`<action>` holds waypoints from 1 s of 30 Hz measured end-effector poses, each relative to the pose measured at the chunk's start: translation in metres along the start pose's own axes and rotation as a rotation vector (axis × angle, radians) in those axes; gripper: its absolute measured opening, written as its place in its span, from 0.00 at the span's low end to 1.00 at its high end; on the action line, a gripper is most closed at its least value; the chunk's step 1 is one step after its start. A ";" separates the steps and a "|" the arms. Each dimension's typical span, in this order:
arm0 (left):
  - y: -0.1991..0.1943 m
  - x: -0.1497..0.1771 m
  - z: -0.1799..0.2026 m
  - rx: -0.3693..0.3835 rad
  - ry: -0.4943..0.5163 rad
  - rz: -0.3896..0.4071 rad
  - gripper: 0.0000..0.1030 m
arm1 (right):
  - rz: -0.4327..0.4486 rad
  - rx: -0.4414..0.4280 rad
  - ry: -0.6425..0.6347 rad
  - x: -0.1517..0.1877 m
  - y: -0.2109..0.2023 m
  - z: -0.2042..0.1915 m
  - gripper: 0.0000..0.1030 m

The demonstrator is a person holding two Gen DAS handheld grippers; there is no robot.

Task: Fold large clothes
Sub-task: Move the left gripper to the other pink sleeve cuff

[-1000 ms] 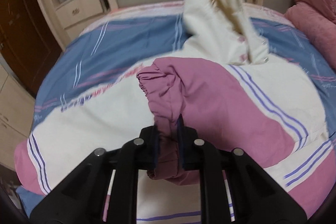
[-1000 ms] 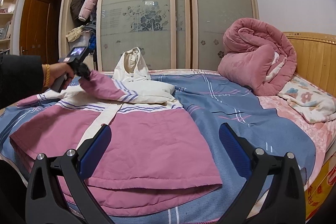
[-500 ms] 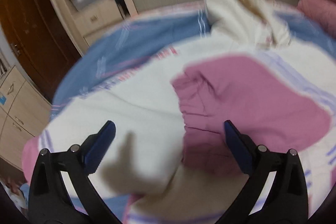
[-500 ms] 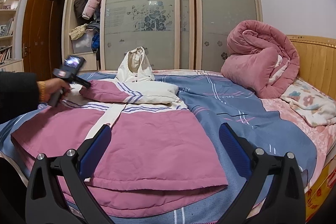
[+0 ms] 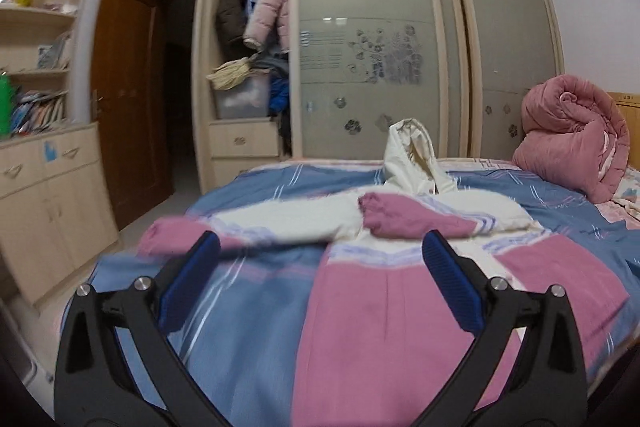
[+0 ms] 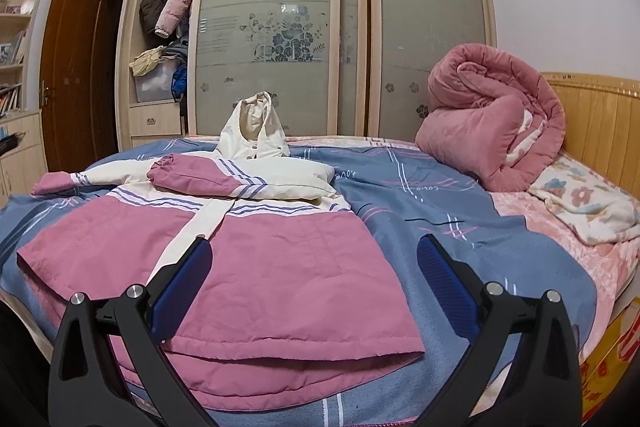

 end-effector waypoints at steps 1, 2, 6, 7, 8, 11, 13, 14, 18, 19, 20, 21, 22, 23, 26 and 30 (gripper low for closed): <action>-0.009 0.009 0.001 -0.002 0.002 -0.003 0.98 | 0.001 0.000 -0.002 0.000 0.000 -0.001 0.99; -0.016 0.016 0.002 -0.002 0.007 -0.001 0.98 | 0.001 -0.002 -0.002 0.000 -0.001 -0.002 0.99; -0.017 0.040 0.004 -0.066 0.053 -0.030 0.98 | 0.015 -0.011 -0.001 -0.001 -0.003 -0.008 0.99; -0.018 0.041 0.002 -0.066 0.056 -0.042 0.98 | 0.021 -0.011 -0.008 -0.001 -0.005 -0.010 0.99; -0.016 0.041 -0.001 -0.061 0.045 -0.058 0.98 | 0.026 -0.009 -0.015 -0.002 -0.006 -0.012 0.99; -0.011 0.044 -0.007 -0.095 0.025 -0.095 0.98 | 0.037 0.005 -0.050 -0.002 -0.008 -0.020 0.99; -0.015 0.045 -0.002 -0.087 0.039 -0.074 0.98 | 0.040 0.013 -0.070 -0.002 -0.009 -0.024 0.99; -0.016 0.044 0.000 -0.086 0.048 -0.065 0.98 | 0.042 0.018 -0.080 -0.002 -0.010 -0.027 0.99; -0.017 0.045 0.014 -0.083 0.097 -0.037 0.98 | 0.058 0.035 -0.107 -0.001 -0.014 -0.031 0.99; -0.017 0.045 0.015 -0.084 0.102 -0.036 0.98 | 0.065 0.039 -0.114 -0.001 -0.016 -0.031 0.99; -0.017 0.045 0.017 -0.081 0.103 -0.035 0.98 | 0.068 0.042 -0.119 0.000 -0.017 -0.032 0.99; -0.016 0.044 0.017 -0.077 0.099 -0.035 0.98 | 0.069 0.043 -0.124 0.000 -0.017 -0.032 0.99; -0.016 0.044 0.015 -0.070 0.087 -0.036 0.98 | 0.068 0.045 -0.125 0.001 -0.017 -0.032 0.99; -0.016 0.044 0.014 -0.066 0.073 -0.038 0.98 | 0.066 0.047 -0.123 0.001 -0.017 -0.032 0.99; -0.014 0.043 0.007 -0.056 0.031 -0.047 0.98 | 0.065 0.046 -0.109 0.001 -0.018 -0.029 0.99; -0.010 0.043 0.005 -0.060 0.018 -0.063 0.98 | 0.065 0.046 -0.102 0.001 -0.017 -0.027 0.99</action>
Point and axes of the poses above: each gripper's, at about its wrist camera, not at the fingertips, and y roughly the way its jaws point, z to its right, x to its underside, the point moved 1 cm from there along y, roughly the way its jaws point, and after that the axes turned 4 degrees about x, right-handed, at the moved point
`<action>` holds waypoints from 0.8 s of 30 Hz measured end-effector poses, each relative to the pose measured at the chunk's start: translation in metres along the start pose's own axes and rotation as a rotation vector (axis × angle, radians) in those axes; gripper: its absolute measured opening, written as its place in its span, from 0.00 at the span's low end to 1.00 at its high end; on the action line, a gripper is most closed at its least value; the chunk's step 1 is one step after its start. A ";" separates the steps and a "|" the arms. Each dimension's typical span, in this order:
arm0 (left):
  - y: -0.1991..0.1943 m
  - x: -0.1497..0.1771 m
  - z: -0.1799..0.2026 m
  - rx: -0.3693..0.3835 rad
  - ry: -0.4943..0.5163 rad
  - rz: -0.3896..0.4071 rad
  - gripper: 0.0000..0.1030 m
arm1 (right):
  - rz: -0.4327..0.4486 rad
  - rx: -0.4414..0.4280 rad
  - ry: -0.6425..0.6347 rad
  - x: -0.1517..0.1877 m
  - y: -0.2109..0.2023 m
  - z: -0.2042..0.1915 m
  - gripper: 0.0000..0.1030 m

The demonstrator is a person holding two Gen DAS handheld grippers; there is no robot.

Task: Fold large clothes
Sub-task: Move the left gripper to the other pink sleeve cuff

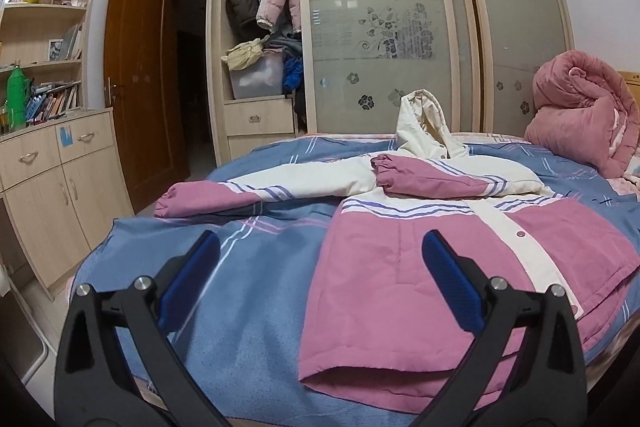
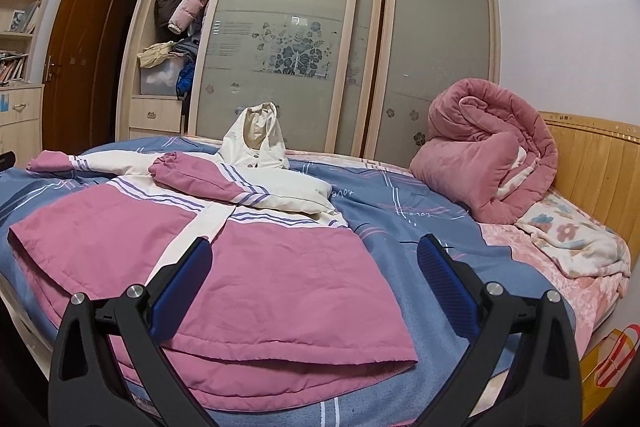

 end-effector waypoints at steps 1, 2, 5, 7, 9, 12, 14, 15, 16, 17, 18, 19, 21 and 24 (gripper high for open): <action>0.000 0.000 0.001 -0.002 0.004 0.000 0.98 | 0.002 0.000 0.000 0.000 0.000 0.000 0.99; 0.000 0.000 0.002 -0.003 0.008 0.000 0.98 | 0.004 0.000 0.001 0.000 0.000 0.001 0.99; 0.002 0.000 0.004 -0.006 0.016 -0.001 0.98 | 0.006 -0.002 0.010 0.000 0.000 0.002 0.99; 0.002 0.000 0.004 -0.004 0.009 -0.004 0.98 | 0.006 -0.004 0.015 0.001 0.000 0.004 0.99; 0.003 0.000 0.003 -0.003 0.002 -0.008 0.98 | 0.006 -0.005 0.020 0.002 0.001 0.005 0.99; 0.005 0.001 0.004 -0.006 0.002 -0.015 0.98 | 0.008 -0.006 0.024 0.002 0.001 0.007 0.99; 0.006 0.000 0.004 -0.006 0.003 -0.017 0.98 | 0.007 -0.005 0.027 0.002 0.001 0.008 0.99; 0.007 0.001 0.004 -0.006 0.004 -0.018 0.98 | 0.006 -0.005 0.030 0.002 0.001 0.009 0.99; 0.007 0.001 0.004 -0.005 0.005 -0.020 0.98 | 0.005 -0.006 0.034 0.001 0.001 0.010 0.99; 0.008 0.001 0.005 -0.005 0.006 -0.022 0.98 | 0.005 -0.006 0.036 0.001 0.001 0.011 0.99; 0.009 -0.001 0.005 -0.004 0.007 -0.024 0.98 | 0.005 -0.006 0.039 0.001 0.001 0.011 0.99; 0.009 0.000 0.005 -0.004 0.009 -0.025 0.98 | 0.005 -0.006 0.042 0.001 0.001 0.012 0.99; 0.010 0.000 0.007 -0.004 0.012 -0.026 0.98 | 0.005 -0.007 0.044 0.002 0.000 0.013 0.99; 0.011 0.000 0.008 -0.004 0.016 -0.031 0.98 | 0.006 -0.007 0.047 0.001 0.000 0.013 0.99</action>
Point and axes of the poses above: each gripper's, at about its wrist camera, not at the fingertips, and y roughly the way its jaws point, z to its right, x to its underside, the point moved 1 cm from there along y, roughly the way its jaws point, and after that the axes turned 4 degrees about x, right-handed, at the moved point
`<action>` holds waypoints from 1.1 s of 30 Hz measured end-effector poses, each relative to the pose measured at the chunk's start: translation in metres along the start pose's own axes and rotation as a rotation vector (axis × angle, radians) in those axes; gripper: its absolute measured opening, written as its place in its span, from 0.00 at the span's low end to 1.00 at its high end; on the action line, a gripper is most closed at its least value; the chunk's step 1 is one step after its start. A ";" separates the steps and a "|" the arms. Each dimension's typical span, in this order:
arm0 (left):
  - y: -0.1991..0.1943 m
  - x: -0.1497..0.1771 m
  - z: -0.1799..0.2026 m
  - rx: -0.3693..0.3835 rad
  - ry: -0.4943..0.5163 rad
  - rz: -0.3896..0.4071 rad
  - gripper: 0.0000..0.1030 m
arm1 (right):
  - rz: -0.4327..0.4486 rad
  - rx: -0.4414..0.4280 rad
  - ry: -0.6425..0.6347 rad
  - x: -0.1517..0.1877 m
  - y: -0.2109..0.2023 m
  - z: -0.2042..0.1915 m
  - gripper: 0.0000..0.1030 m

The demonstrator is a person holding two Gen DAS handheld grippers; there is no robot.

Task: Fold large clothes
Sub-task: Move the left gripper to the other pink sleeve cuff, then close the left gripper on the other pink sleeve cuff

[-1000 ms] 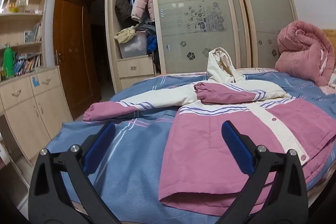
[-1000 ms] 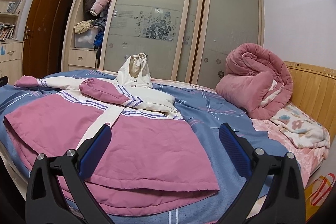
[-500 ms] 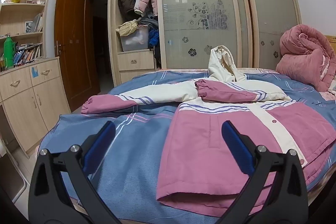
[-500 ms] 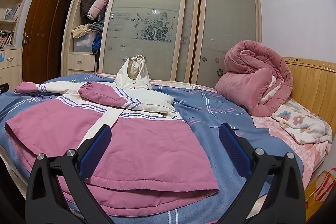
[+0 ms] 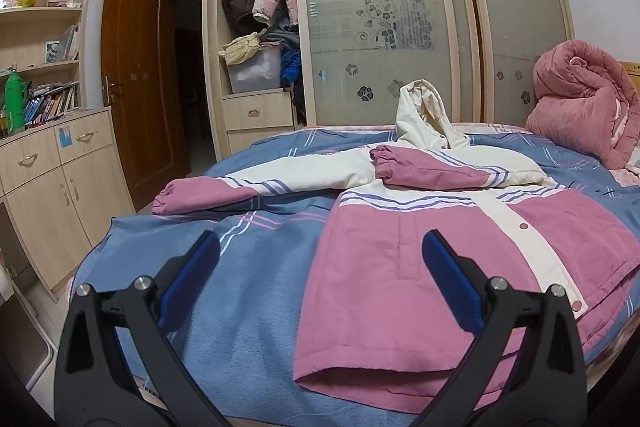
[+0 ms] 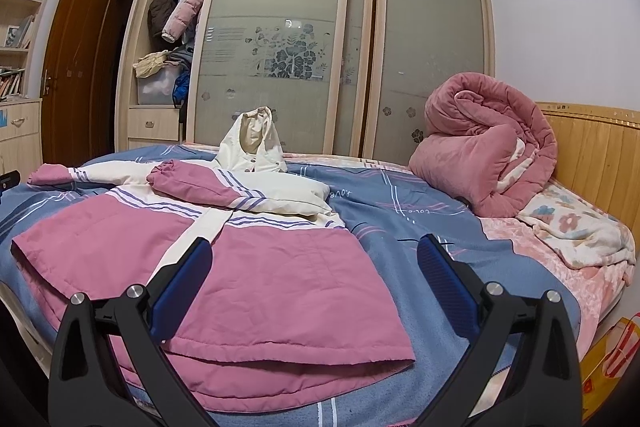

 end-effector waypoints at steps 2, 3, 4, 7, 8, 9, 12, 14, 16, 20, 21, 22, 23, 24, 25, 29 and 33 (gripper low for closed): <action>0.001 0.000 0.001 0.000 0.002 -0.002 0.98 | -0.001 0.000 0.000 0.000 0.000 0.000 0.99; 0.001 0.000 0.001 0.000 0.003 -0.003 0.98 | -0.002 0.000 0.001 0.000 0.000 0.000 0.99; 0.001 0.000 0.001 0.000 0.004 -0.004 0.98 | -0.003 0.000 0.001 0.000 0.000 0.000 0.99; 0.002 0.000 0.001 0.001 0.004 -0.006 0.98 | -0.003 0.001 0.000 0.000 0.001 0.001 0.99; 0.002 0.000 0.001 0.002 0.000 -0.005 0.98 | -0.005 0.001 0.001 0.000 0.001 0.001 0.99; 0.001 0.000 -0.001 0.005 -0.006 -0.003 0.98 | -0.007 0.002 0.001 0.000 0.001 0.001 0.99; 0.003 0.000 -0.011 0.058 -0.054 -0.015 0.98 | -0.011 0.004 0.007 0.001 0.002 0.003 0.99; 0.007 -0.001 -0.024 0.124 -0.112 -0.043 0.98 | -0.016 0.005 0.010 0.001 0.003 0.004 0.99; 0.017 -0.005 -0.044 0.194 -0.176 -0.075 0.98 | -0.020 0.004 0.013 0.001 0.003 0.005 0.99; 0.058 -0.029 -0.109 0.163 -0.207 -0.157 0.98 | -0.025 0.007 0.013 0.001 0.004 0.005 0.99; 0.070 -0.036 -0.129 0.159 -0.218 -0.171 0.98 | -0.026 0.007 0.013 0.002 0.005 0.005 0.99; 0.081 -0.043 -0.146 0.157 -0.224 -0.182 0.98 | -0.027 0.007 0.014 0.002 0.006 0.005 0.99; 0.096 -0.050 -0.165 0.159 -0.231 -0.202 0.98 | -0.029 0.007 0.015 0.002 0.006 0.005 0.99; 0.116 -0.057 -0.193 0.155 -0.254 -0.228 0.98 | -0.030 0.007 0.016 0.002 0.007 0.005 0.99; 0.128 -0.062 -0.213 0.145 -0.278 -0.237 0.98 | -0.034 0.007 0.016 0.001 0.008 0.004 0.99; 0.191 -0.068 -0.304 0.121 -0.442 -0.327 0.85 | -0.045 0.006 0.017 0.001 0.012 0.002 0.99; 0.240 -0.059 -0.357 0.103 -0.563 -0.402 0.81 | -0.065 0.008 0.008 0.001 0.018 -0.002 0.99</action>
Point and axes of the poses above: each gripper's, at about its wrist camera, not at the fingertips, and y roughly the way its jaws point, z to its right, x to its underside, the point moved 1 cm from there along y, roughly the way its jaws point, and after that the axes turned 4 degrees about x, right-handed, at the moved point
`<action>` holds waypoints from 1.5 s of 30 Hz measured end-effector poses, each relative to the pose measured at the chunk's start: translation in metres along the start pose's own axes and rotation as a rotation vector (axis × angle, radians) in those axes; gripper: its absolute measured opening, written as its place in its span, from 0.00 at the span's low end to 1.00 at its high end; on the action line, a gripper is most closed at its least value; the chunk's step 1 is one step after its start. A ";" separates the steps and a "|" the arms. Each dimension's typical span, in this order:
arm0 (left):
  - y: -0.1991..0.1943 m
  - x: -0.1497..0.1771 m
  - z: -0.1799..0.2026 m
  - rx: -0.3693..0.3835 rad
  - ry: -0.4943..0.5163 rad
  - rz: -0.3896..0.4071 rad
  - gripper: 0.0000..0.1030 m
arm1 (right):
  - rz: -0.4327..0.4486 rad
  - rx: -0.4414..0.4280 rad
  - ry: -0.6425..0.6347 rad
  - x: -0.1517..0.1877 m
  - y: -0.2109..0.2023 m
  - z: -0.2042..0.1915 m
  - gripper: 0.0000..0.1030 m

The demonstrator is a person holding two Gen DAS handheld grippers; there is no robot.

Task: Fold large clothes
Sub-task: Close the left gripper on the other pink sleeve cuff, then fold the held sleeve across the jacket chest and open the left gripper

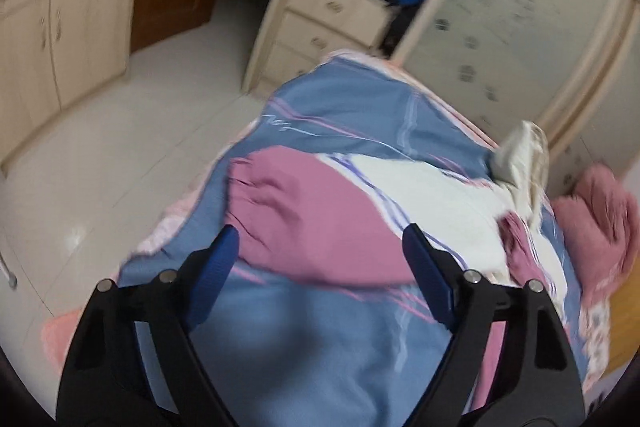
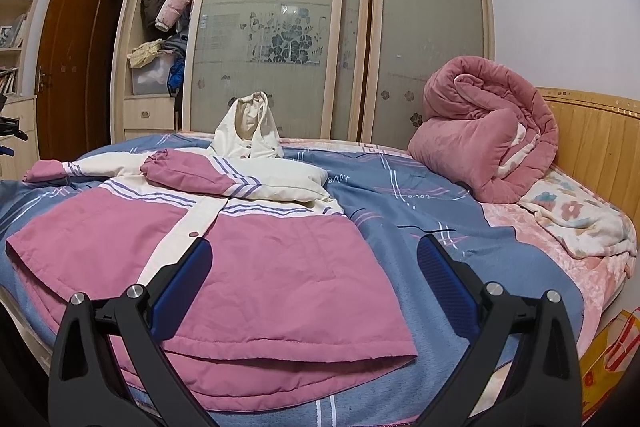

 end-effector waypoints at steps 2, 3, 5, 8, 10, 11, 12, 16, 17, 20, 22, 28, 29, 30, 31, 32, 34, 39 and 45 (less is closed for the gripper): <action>0.021 -0.010 -0.020 -0.014 -0.039 -0.030 0.81 | -0.011 0.002 -0.005 0.000 0.003 -0.002 0.99; 0.033 -0.012 -0.029 -0.031 -0.051 -0.049 0.81 | -0.015 0.003 -0.008 0.000 0.003 -0.003 0.99; 0.050 -0.012 -0.038 -0.047 -0.052 -0.077 0.81 | -0.020 0.008 -0.021 0.000 0.004 -0.007 0.99; 0.073 -0.009 -0.044 -0.050 -0.042 -0.122 0.73 | -0.025 0.018 -0.045 0.000 0.007 -0.012 0.99; 0.086 -0.008 -0.044 -0.045 -0.039 -0.151 0.64 | -0.030 0.020 -0.055 0.000 0.008 -0.014 0.99; 0.088 -0.007 -0.042 -0.042 -0.037 -0.156 0.60 | -0.032 0.021 -0.060 0.000 0.009 -0.015 0.99; 0.089 -0.007 -0.038 -0.053 -0.028 -0.150 0.57 | -0.032 0.022 -0.064 0.000 0.009 -0.016 0.99; 0.082 -0.011 -0.021 -0.073 0.019 -0.116 0.05 | -0.025 0.024 -0.077 0.000 0.008 -0.018 0.99; 0.077 -0.013 -0.013 -0.074 0.047 -0.100 0.04 | -0.023 0.021 -0.078 0.001 0.007 -0.018 0.99; 0.066 -0.020 0.013 -0.089 0.110 -0.082 0.03 | -0.016 0.017 -0.078 0.001 0.006 -0.017 0.99; 0.054 -0.028 0.028 -0.109 0.116 -0.063 0.03 | -0.003 0.013 -0.066 0.001 0.003 -0.013 0.99; 0.017 -0.047 0.126 -0.128 0.275 0.033 0.03 | 0.021 -0.006 -0.003 0.000 -0.003 0.003 0.99; 0.013 -0.049 0.151 -0.115 0.308 0.046 0.03 | 0.024 -0.012 0.013 0.000 -0.004 0.007 0.99; 0.012 -0.051 0.169 -0.108 0.331 0.053 0.03 | 0.025 -0.016 0.027 0.000 -0.004 0.011 0.99; 0.010 -0.049 0.204 -0.096 0.381 0.061 0.03 | 0.027 -0.023 0.047 0.000 -0.005 0.016 0.99; 0.011 -0.046 0.231 -0.086 0.420 0.062 0.02 | 0.028 -0.027 0.060 0.000 -0.005 0.019 0.99; 0.019 -0.032 0.297 -0.065 0.523 0.056 0.03 | 0.031 -0.033 0.085 0.001 -0.007 0.025 0.99; 0.067 0.034 0.429 -0.027 0.729 0.002 0.03 | 0.043 -0.039 0.119 0.002 -0.012 0.037 0.99; 0.168 0.137 0.491 -0.006 0.787 -0.154 0.01 | 0.047 -0.043 0.164 0.004 -0.019 0.052 0.99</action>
Point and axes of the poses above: each gripper's, at about its wrist camera, not at the fingertips, and y roughly the way its jaws point, z to its right, x to its underside, the point moved 1 cm from there along y, roughly the way its jaws point, and after that the axes turned 4 degrees about x, right-handed, at the moved point
